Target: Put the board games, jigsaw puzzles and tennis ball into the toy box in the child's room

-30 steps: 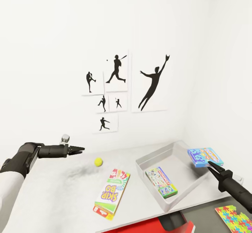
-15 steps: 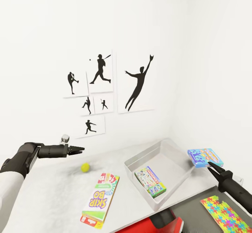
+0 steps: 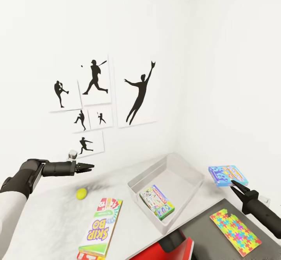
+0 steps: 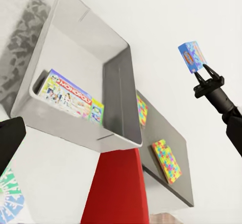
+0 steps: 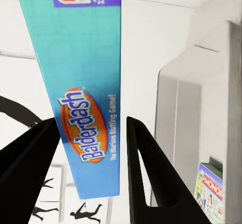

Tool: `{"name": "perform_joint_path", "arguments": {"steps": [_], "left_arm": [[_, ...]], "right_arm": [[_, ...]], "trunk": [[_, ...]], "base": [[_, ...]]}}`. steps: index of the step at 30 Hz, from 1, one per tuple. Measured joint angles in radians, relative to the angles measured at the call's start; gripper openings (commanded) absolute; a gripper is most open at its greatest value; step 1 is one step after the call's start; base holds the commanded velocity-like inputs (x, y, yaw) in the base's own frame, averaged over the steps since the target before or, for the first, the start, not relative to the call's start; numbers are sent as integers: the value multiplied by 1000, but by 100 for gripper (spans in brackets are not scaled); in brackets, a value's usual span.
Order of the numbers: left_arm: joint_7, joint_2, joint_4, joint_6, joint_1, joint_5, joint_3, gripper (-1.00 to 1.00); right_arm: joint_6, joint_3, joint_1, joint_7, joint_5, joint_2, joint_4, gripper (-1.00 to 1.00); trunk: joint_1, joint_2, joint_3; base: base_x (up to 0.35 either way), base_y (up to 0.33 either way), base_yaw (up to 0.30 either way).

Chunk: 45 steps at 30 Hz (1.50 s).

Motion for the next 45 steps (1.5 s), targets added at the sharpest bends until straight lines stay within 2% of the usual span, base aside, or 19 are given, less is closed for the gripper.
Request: {"name": "perform_joint_path", "arguments": {"steps": [8, 13, 14, 15, 16, 19, 23, 28, 41, 43, 45], "left_arm": [[0, 0, 0, 0, 0, 1, 0, 100], [0, 0, 0, 0, 0, 1, 0, 100], [0, 0, 0, 0, 0, 0, 0, 100], [0, 0, 0, 0, 0, 0, 0, 100], [0, 0, 0, 0, 0, 0, 0, 100], [0, 0, 0, 0, 0, 1, 0, 100], [0, 0, 1, 0, 0, 0, 0, 100], [0, 0, 1, 0, 0, 0, 0, 100], [0, 0, 1, -1, 0, 0, 0, 100], [0, 0, 1, -1, 0, 1, 0, 100], [0, 0, 1, -1, 0, 0, 0, 100]], "right_arm": [[0, 5, 0, 0, -2, 1, -8, -100], [3, 49, 0, -2, -2, 0, -13, -100], [3, 69, 0, -3, -1, -1, -15, -100], [0, 119, 0, -10, 1, -4, -32, -100], [-1, 138, 0, -12, -2, -5, -41, -100], [-4, 235, 1, -22, 0, -4, -111, -100], [-3, 303, 1, -43, 12, -10, -163, -100], [7, 321, 1, -80, 11, -14, -179, -100], [5, 329, 1, -85, 9, -4, -211, -100], [9, 346, 1, -87, 8, -4, -212, -100], [8, 379, 1, -91, 9, -8, -210, -100]], "trunk": [[0, 0, 0], [0, 0, 0], [0, 0, 0], [0, 0, 0], [0, 0, 0], [0, 0, 0], [0, 0, 0], [0, 0, 0], [0, 0, 0], [0, 0, 0], [0, 0, 0]], "base": [[6, 4, -87], [0, 0, -5], [-48, 0, -1], [-53, 0, -1], [-40, 0, 0], [-18, 0, 0], [-5, 0, 0], [0, 0, 0], [0, 0, 0], [0, 0, 0], [0, 0, 0]]}}
